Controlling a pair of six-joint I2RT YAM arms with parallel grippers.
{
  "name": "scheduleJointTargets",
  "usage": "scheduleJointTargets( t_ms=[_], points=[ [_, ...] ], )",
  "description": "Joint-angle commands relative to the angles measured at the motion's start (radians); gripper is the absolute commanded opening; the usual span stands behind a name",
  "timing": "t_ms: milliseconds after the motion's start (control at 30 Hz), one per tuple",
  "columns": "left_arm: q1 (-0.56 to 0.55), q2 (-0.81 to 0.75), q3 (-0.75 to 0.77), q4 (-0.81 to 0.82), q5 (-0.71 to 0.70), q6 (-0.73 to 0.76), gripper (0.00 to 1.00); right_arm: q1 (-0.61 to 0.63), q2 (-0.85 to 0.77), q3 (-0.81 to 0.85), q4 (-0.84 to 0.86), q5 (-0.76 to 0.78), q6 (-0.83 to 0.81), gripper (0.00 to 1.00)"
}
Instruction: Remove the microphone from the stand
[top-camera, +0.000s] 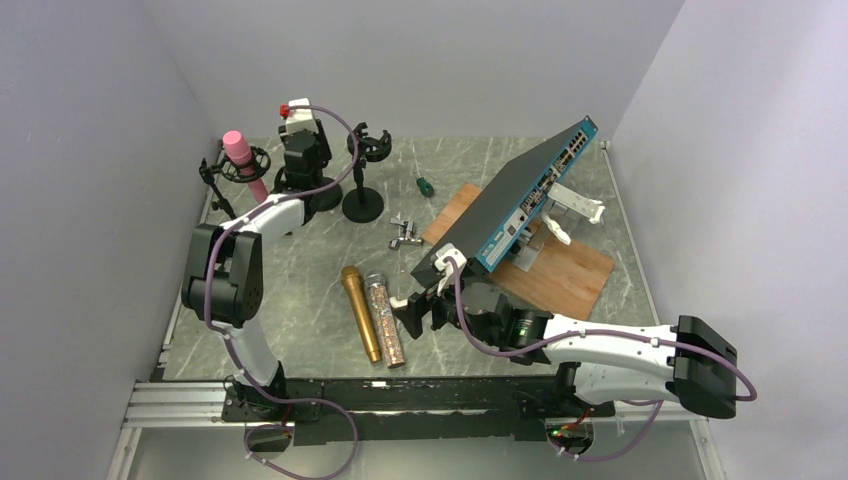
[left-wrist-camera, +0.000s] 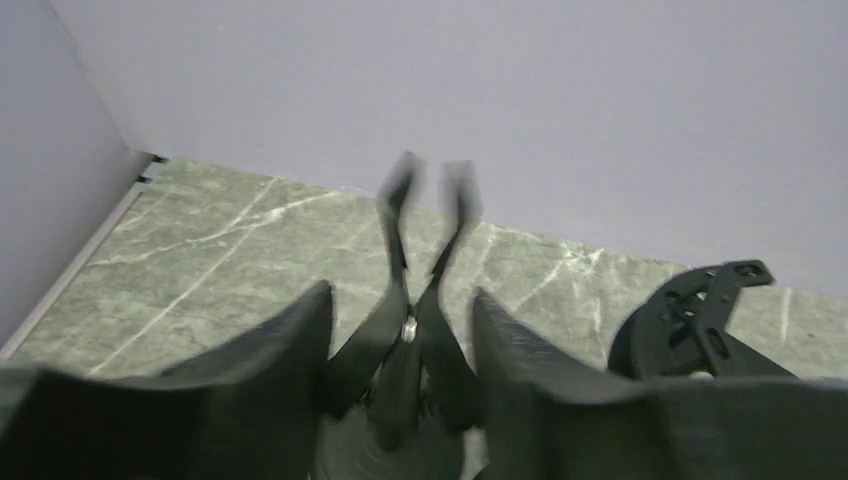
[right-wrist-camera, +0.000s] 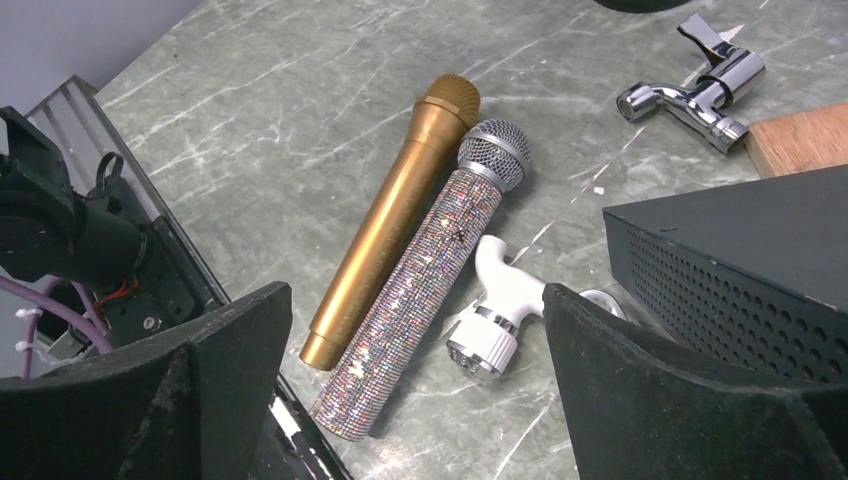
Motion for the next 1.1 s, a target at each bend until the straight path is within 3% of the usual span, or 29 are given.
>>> scheduleJointTargets(
  t_ms=[0,100,167,233,367,633,867,1067],
  points=[
    [0.015,-0.056,-0.033,0.056,-0.043,-0.117,0.62,-0.029,-0.044,-0.008,0.003,0.096,0.018,0.98],
    [0.017,-0.095,0.000,-0.081,-0.015,-0.150,0.91,-0.029,-0.052,-0.011,0.006,0.086,0.027,0.98],
    [0.017,-0.118,0.063,-0.252,-0.026,-0.217,0.97,-0.029,-0.058,-0.010,0.008,0.074,0.035,0.98],
    [0.019,-0.150,0.124,-0.407,0.008,-0.286,0.99,-0.028,-0.061,-0.007,0.007,0.060,0.043,0.98],
    [0.018,-0.232,0.142,-0.501,0.115,-0.318,0.99,-0.028,-0.064,0.015,-0.040,0.054,0.062,0.98],
    [0.033,-0.432,0.194,-0.805,0.213,-0.258,0.99,-0.027,-0.178,-0.039,-0.049,0.056,0.114,0.98],
    [0.034,-0.698,0.050,-0.696,0.117,-0.071,0.99,-0.029,-0.217,-0.051,-0.056,0.065,0.128,0.99],
    [0.035,-0.723,-0.004,-0.597,-0.118,0.069,0.99,-0.028,-0.201,-0.031,-0.064,0.047,0.142,0.99]
  ],
)
